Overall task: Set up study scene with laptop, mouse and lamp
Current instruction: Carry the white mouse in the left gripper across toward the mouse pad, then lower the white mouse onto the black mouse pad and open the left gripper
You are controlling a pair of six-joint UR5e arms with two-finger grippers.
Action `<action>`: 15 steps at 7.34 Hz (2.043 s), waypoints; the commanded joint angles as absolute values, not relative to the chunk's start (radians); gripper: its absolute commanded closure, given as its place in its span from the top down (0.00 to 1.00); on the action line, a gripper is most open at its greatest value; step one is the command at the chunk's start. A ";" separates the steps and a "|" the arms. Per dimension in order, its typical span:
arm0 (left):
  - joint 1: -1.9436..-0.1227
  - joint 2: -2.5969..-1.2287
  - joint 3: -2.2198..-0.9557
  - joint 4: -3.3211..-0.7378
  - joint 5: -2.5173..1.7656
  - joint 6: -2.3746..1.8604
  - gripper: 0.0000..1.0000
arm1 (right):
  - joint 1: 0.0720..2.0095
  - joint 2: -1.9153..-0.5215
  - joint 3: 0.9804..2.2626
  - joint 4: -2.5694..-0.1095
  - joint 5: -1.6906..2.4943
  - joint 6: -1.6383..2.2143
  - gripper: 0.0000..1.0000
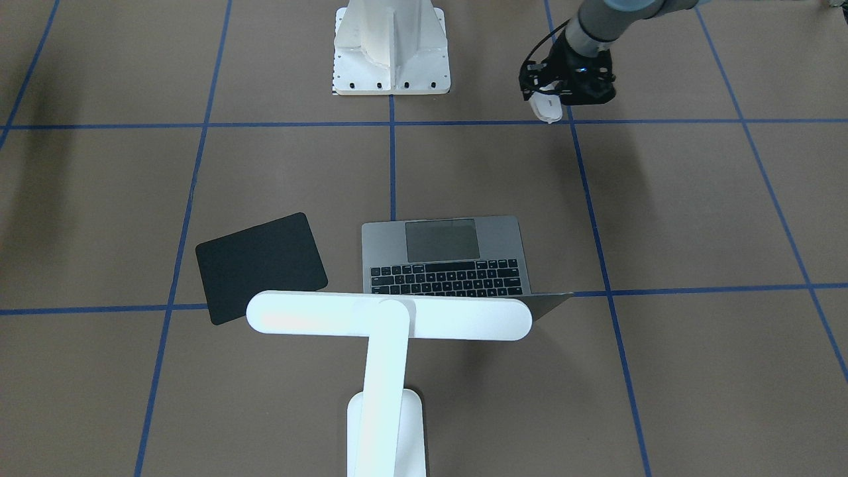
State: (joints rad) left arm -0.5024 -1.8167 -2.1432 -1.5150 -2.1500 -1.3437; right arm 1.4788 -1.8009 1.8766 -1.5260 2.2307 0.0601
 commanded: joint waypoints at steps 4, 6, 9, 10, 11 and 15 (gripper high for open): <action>-0.517 -2.622 -1.470 -1.313 -2.080 -1.345 0.25 | 1.479 -1.799 1.870 -1.528 2.232 0.061 1.00; -0.517 -2.805 -1.126 -1.511 -2.079 -1.397 0.25 | 1.480 -1.801 1.868 -1.529 2.233 0.061 1.00; -0.515 -2.977 -0.803 -1.665 -2.016 -1.504 0.27 | 1.479 -1.801 1.859 -1.529 2.233 0.061 1.00; -0.514 -3.002 -0.734 -1.716 -1.988 -1.532 0.29 | 1.479 -1.799 1.858 -1.529 2.233 0.061 1.00; -0.509 -3.005 -0.689 -1.770 -1.953 -1.555 0.38 | 1.479 -1.801 1.858 -1.531 2.233 0.061 1.00; -0.459 -3.023 -0.598 -1.911 -1.849 -1.614 0.77 | 1.479 -1.801 1.848 -1.532 2.237 0.061 1.00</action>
